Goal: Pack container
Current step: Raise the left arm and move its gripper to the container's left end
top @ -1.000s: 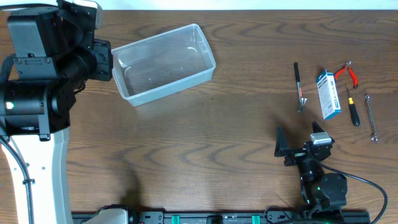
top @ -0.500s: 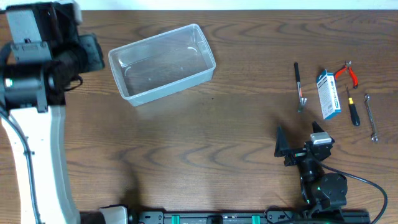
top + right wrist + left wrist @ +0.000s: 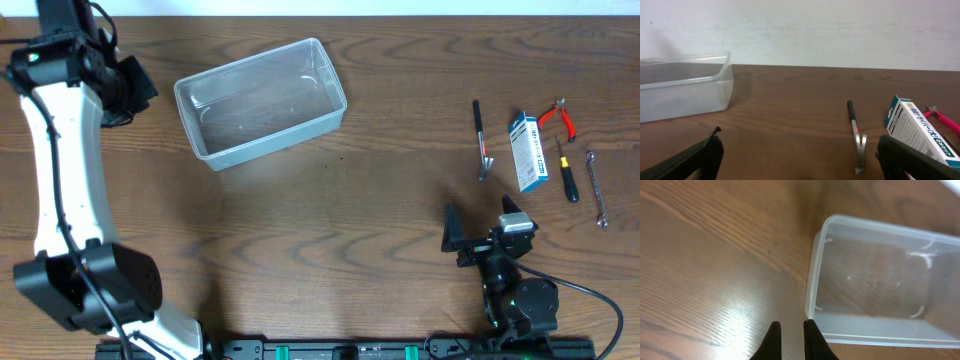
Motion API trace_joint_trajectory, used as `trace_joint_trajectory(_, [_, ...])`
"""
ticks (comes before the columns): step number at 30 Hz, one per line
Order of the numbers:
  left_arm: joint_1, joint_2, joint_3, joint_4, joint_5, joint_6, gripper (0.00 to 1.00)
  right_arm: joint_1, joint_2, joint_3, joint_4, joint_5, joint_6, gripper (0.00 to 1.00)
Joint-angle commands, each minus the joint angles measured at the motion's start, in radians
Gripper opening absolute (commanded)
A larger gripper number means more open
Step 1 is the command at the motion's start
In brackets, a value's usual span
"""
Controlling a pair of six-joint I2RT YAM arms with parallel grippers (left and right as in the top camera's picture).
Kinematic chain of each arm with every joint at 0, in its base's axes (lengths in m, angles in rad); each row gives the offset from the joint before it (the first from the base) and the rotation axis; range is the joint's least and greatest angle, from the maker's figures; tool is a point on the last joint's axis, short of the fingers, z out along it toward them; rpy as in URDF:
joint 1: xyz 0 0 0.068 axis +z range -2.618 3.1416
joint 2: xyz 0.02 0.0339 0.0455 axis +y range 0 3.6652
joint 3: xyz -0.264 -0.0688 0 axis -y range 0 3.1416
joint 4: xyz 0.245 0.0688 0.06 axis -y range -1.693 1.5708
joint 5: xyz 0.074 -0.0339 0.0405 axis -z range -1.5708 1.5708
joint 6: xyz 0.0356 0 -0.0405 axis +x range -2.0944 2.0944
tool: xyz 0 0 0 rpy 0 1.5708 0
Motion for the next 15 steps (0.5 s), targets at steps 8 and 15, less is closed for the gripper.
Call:
trace_joint_trajectory(8, [0.003, 0.061, 0.016, -0.023, 0.011, -0.016, 0.98, 0.003, -0.008, -0.002, -0.003, -0.010, -0.012, 0.99])
trace_joint_trajectory(15, [0.025, 0.061, 0.016, -0.029, 0.004, -0.009, 0.98, 0.003, -0.008, -0.002, -0.003, -0.010, -0.012, 0.99])
